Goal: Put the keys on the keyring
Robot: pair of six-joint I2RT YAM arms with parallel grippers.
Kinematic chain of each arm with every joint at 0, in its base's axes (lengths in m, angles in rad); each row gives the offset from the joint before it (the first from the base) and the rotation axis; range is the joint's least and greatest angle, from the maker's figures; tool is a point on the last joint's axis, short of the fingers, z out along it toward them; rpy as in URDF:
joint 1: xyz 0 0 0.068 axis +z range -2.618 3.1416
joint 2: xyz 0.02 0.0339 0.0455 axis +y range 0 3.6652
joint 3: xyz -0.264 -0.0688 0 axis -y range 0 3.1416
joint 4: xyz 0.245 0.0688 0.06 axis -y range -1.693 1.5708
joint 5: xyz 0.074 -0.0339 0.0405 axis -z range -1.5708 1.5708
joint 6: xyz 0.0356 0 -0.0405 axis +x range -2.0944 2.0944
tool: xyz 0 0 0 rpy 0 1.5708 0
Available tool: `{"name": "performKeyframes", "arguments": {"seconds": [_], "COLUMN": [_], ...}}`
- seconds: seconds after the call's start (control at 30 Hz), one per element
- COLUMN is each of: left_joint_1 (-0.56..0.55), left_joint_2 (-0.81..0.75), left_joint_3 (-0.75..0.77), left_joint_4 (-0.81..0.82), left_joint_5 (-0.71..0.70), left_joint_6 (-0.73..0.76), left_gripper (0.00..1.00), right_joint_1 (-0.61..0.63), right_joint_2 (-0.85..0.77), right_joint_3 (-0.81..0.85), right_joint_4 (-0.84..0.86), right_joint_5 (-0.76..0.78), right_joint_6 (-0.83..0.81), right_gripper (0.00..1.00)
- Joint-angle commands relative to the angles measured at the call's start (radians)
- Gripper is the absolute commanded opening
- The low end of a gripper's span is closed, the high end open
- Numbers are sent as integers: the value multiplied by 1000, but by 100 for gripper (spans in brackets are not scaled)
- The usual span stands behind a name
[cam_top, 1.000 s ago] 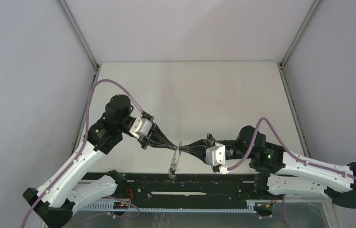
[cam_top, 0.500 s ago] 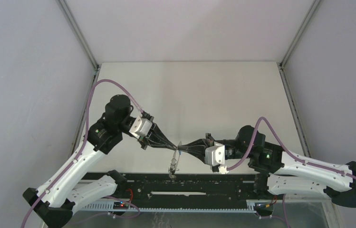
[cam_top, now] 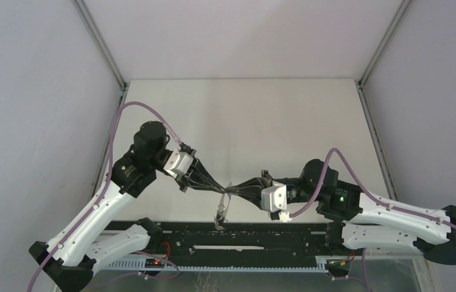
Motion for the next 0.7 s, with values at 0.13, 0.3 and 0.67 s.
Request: {"name": "performKeyframes", "arguments": {"seconds": [0.13,0.3,0.67], "left_joint_1": [-4,-6,-19], "left_joint_2": [-2,-3,6], "left_joint_3": [-35,-38,-42], "left_joint_4": [32,32,31], "left_joint_5": [22,27,18], "left_joint_6": [-15,-12,9], "left_gripper": [0,0,0], "right_joint_1": [-55,-96,-107], "right_joint_2": [53,87,138], "right_joint_3": [95,136,169], "right_joint_4": [25,-22,-5], "right_joint_5": [-107,-179,-178], "right_joint_6": [39,57,50], "right_gripper": [0,0,0]}}
